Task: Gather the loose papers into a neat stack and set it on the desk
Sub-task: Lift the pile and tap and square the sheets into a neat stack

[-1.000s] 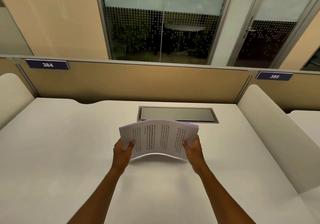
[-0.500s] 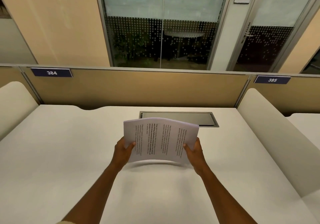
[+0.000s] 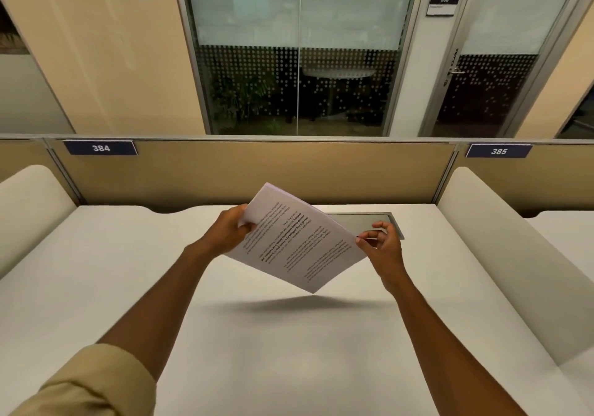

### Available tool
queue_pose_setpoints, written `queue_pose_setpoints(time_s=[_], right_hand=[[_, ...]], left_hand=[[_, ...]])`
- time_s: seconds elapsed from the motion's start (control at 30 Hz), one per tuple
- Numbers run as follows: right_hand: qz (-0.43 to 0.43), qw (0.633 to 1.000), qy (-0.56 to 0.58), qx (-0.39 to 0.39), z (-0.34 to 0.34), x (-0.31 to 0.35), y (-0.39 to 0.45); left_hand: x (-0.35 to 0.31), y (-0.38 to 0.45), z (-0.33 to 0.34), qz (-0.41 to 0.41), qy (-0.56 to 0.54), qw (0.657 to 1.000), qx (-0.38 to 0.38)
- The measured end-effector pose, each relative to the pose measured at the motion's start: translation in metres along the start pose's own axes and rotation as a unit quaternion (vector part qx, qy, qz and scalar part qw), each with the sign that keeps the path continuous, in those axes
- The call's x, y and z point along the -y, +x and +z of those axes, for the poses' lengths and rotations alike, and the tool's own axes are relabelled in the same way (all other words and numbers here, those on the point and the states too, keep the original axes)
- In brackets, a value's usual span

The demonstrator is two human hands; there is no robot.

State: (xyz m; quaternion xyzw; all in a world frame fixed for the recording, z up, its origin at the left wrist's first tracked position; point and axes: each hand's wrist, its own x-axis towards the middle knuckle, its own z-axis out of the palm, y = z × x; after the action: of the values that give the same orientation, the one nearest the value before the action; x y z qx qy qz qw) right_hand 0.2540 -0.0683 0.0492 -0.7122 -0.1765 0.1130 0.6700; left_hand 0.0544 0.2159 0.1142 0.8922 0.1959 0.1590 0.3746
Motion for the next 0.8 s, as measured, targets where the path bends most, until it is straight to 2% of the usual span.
queue_pose_setpoints(time_s=[0.2,0.33,0.6,0.8], right_hand=[[-0.058,0.987,-0.109,0.1,0.009,0.021,0.001],[-0.106,0.97,-0.171,0.14,0.026,0.037,-0.007],[-0.111,0.963,-0.192,0.154,0.041,0.048,-0.015],[-0.111,0.968,-0.178,0.139,0.035,0.05,-0.022]], left_hand=[[-0.025,0.007,0.002,0.054,0.033,0.997,0.048],[-0.039,0.011,0.005,0.069,0.047,0.994,0.066],[-0.05,0.012,0.007,0.085,0.067,0.992,0.069],[-0.041,0.001,0.004,0.034,0.036,0.999,-0.005]])
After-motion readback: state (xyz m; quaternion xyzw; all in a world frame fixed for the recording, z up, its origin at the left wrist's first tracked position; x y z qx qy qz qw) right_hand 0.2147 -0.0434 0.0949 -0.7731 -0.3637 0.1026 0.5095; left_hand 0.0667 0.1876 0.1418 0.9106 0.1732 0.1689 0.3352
